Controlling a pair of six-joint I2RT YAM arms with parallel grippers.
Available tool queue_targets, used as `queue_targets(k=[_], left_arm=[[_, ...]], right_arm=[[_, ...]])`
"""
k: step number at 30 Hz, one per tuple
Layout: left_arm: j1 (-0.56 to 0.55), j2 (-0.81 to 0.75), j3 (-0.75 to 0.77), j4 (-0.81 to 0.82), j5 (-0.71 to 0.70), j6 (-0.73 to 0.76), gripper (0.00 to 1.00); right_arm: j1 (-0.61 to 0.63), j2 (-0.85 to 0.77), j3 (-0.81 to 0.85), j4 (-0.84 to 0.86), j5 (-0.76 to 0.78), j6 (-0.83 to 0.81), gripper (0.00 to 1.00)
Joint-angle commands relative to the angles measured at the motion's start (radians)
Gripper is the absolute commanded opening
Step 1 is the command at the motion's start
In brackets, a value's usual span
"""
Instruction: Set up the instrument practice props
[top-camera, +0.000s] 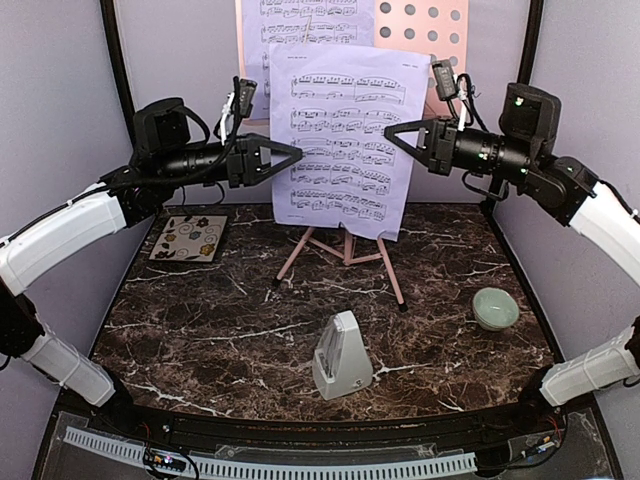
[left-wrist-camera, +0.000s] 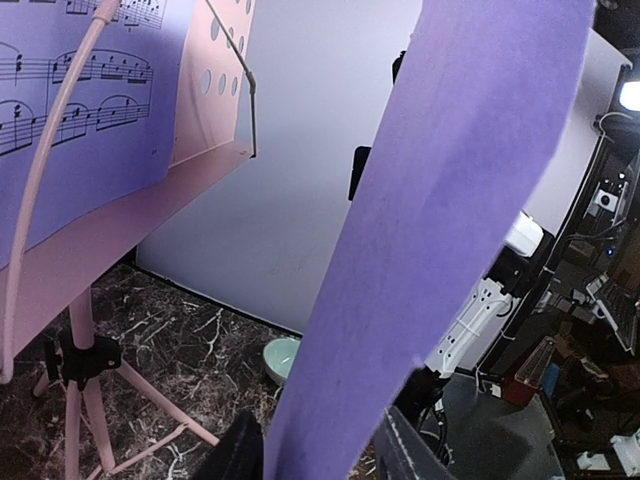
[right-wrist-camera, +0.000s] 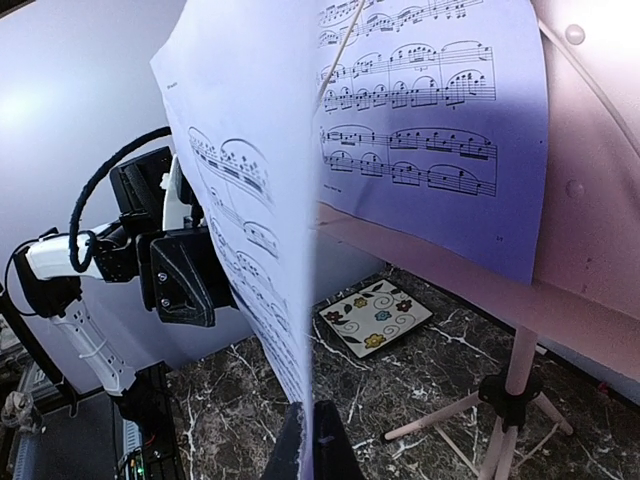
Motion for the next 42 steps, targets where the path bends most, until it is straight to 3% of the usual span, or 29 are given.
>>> queue_targets(k=[1, 7, 9, 13, 15, 20, 25, 33, 42], left_arm=[[-0.001, 0.002, 0.027, 0.009, 0.016, 0.024, 0.35], [-0.006, 0.030, 0.119, 0.000, 0.018, 0.020, 0.01], [-0.015, 0.044, 0.156, -0.003, 0.004, 0.019, 0.00], [-0.028, 0.085, 0.239, 0.034, -0.067, -0.036, 0.00], [-0.030, 0.105, 0.277, 0.059, -0.110, -0.093, 0.00], [-0.031, 0.139, 0.366, 0.074, -0.268, -0.157, 0.00], [-0.030, 0.164, 0.478, 0.006, -0.386, -0.167, 0.00], [-0.031, 0.124, 0.532, -0.114, -0.539, -0.118, 0.00], [-0.032, 0.093, 0.556, -0.154, -0.558, -0.073, 0.00]], right_arm=[[-0.014, -0.016, 0.049, 0.006, -0.025, -0.005, 0.00], [-0.036, -0.008, 0.065, 0.028, -0.016, 0.006, 0.00], [-0.045, -0.012, 0.065, 0.041, 0.010, 0.010, 0.02], [-0.054, 0.000, 0.117, 0.018, 0.162, 0.004, 0.35], [-0.057, 0.003, 0.146, 0.015, 0.243, -0.006, 0.42], [-0.061, 0.024, 0.209, 0.014, 0.462, -0.068, 0.44], [-0.061, 0.144, 0.407, -0.130, 0.649, -0.151, 0.43], [-0.060, 0.242, 0.515, -0.207, 0.604, -0.183, 0.45], [-0.060, 0.269, 0.542, -0.187, 0.520, -0.192, 0.49]])
